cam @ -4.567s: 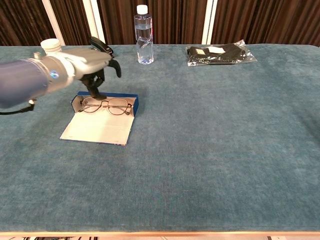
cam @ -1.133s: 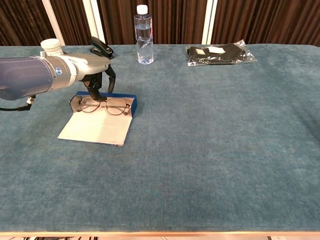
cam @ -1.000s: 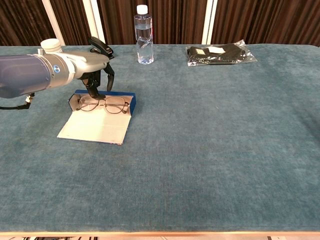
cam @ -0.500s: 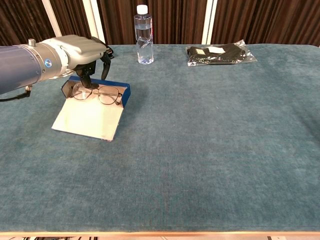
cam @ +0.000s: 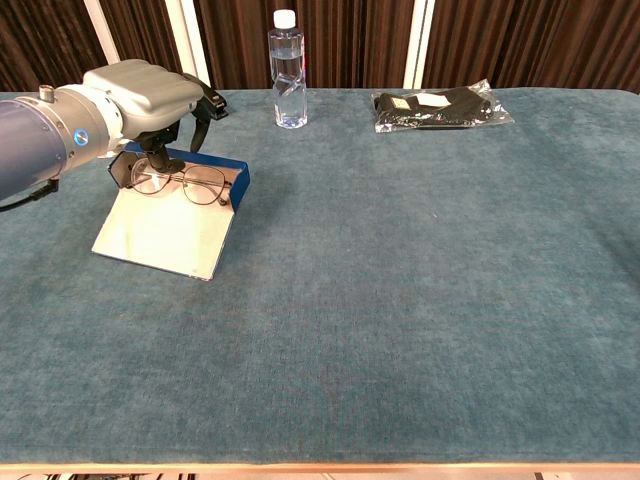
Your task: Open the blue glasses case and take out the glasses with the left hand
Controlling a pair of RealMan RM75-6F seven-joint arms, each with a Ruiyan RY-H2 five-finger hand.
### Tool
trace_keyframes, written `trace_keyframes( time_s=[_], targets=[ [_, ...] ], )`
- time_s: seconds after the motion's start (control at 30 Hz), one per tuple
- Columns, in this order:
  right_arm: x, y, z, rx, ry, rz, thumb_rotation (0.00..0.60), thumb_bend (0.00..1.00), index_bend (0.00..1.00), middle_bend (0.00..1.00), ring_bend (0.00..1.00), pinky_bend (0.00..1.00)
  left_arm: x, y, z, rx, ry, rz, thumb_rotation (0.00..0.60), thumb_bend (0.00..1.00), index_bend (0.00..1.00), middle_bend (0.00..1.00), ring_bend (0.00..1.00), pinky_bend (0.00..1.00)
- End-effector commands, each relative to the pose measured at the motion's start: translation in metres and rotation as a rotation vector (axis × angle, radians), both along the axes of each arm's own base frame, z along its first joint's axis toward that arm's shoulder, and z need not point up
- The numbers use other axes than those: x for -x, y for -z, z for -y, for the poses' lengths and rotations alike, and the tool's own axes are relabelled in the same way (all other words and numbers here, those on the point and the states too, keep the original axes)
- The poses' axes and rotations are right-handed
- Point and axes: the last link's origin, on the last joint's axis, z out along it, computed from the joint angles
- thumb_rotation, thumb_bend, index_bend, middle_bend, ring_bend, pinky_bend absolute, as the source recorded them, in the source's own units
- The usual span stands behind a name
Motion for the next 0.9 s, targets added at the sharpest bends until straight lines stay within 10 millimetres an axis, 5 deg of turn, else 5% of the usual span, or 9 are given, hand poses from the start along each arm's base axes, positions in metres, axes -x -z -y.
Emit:
trace_keyframes(
  time_s=[0.03,0.47,0.9],
  targets=[
    [0.0000,0.0000,0.0001,0.000,0.000,0.000,0.600,0.05,0.00,0.00,0.00,0.22,0.0023,0.0009,0.0001,-0.022,0.000,0.016,0.600,0.41,0.60,1.00,0.98,1.00],
    [0.0004,0.0002,-0.0003,0.001,0.001,0.000,0.600,0.05,0.00,0.00,0.00,0.22,0.0040,0.0040,-0.0004,-0.119,0.138,0.024,0.600,0.41,0.63,1.00,0.99,1.00],
    [0.0001,0.0000,-0.0001,0.001,0.001,0.000,0.600,0.05,0.00,0.00,0.00,0.22,0.0103,0.0088,-0.0083,-0.122,0.086,0.023,0.600,0.41,0.63,1.00,0.99,1.00]
  ],
)
